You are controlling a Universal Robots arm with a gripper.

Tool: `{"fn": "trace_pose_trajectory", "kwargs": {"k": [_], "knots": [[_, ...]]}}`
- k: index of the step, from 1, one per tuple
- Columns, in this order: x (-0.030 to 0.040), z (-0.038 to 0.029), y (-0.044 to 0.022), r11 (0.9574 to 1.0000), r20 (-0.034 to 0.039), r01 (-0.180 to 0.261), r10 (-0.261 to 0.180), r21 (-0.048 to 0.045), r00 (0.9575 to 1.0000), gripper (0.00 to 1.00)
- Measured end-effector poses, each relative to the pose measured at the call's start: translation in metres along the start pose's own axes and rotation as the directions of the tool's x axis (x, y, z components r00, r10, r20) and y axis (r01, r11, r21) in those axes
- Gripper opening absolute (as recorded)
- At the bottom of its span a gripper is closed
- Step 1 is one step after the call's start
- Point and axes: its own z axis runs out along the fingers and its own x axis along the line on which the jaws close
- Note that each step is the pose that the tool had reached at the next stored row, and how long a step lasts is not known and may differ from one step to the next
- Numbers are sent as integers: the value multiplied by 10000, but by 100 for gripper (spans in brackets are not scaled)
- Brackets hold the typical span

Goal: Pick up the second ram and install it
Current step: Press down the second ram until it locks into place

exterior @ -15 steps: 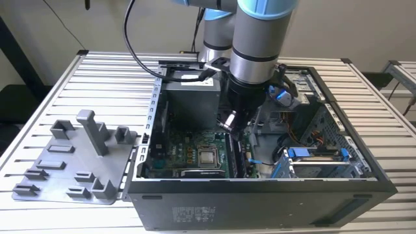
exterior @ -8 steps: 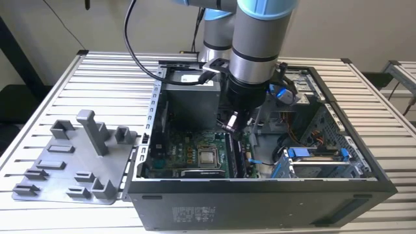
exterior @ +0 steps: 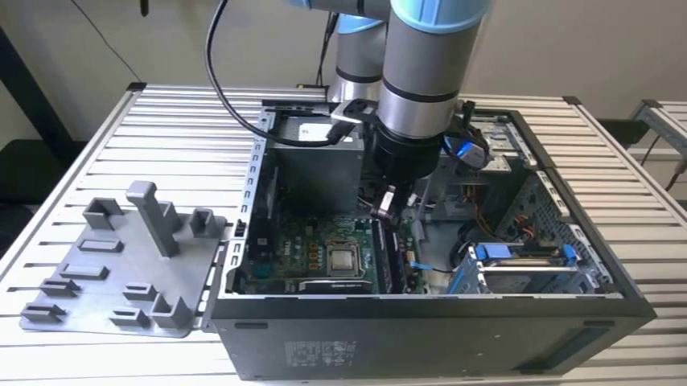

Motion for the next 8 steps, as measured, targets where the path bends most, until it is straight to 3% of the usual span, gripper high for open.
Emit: {"fn": "trace_pose_trajectory", "kwargs": {"k": [4, 8], "knots": [[1, 0, 2, 9982, 15, 592, -592, -8, 9982, 11], [1, 2, 2, 9919, 47, 1268, -1268, -22, 9919, 11]]}}
